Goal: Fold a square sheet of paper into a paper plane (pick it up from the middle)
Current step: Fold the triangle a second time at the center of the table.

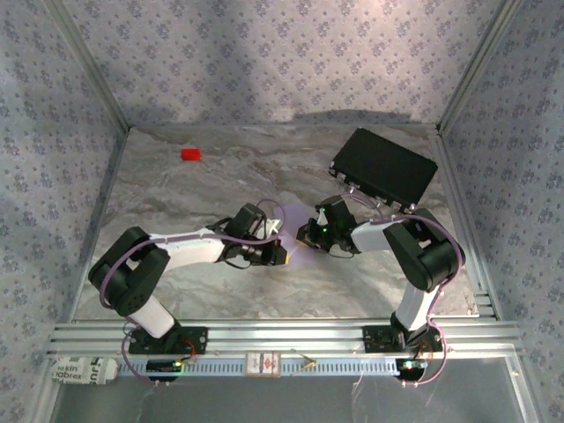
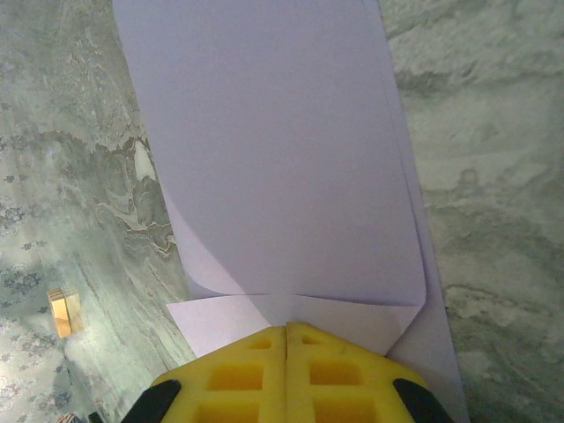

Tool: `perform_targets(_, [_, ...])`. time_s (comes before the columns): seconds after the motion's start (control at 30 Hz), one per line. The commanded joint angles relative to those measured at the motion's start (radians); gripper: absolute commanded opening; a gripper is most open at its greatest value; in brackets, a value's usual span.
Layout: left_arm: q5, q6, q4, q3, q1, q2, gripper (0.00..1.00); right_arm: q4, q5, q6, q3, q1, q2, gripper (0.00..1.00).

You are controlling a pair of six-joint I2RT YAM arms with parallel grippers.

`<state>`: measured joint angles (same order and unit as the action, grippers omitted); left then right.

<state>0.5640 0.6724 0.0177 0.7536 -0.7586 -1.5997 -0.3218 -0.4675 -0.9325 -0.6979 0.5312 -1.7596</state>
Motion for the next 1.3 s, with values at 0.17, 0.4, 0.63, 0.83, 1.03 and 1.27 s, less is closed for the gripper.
perform_targets(0.17, [-0.029,0.036,0.053,0.128,0.019,-0.165,0.03,0.087,0.049,-0.011,0.029,-0.007,-0.011,0.00])
perform_targets(0.4, [-0.087,0.025,0.019,0.093,0.021,-0.220,0.02,0.084,0.047,-0.006,0.032,-0.007,0.002,0.00])
perform_targets(0.63, [-0.076,0.045,0.059,-0.022,0.020,-0.217,0.00,0.075,0.061,0.012,0.014,-0.001,0.079,0.00])
perform_targets(0.83, [-0.082,0.037,0.055,-0.014,0.019,-0.217,0.00,0.099,0.047,0.043,-0.018,0.034,0.107,0.01])
perform_targets(1.03, [-0.087,0.014,0.020,0.019,0.021,-0.218,0.00,0.086,0.070,0.002,-0.012,0.070,0.017,0.00])
perform_targets(1.27, [-0.099,0.005,0.022,0.007,0.024,-0.231,0.00,0.030,0.065,-0.013,0.028,0.017,-0.031,0.00])
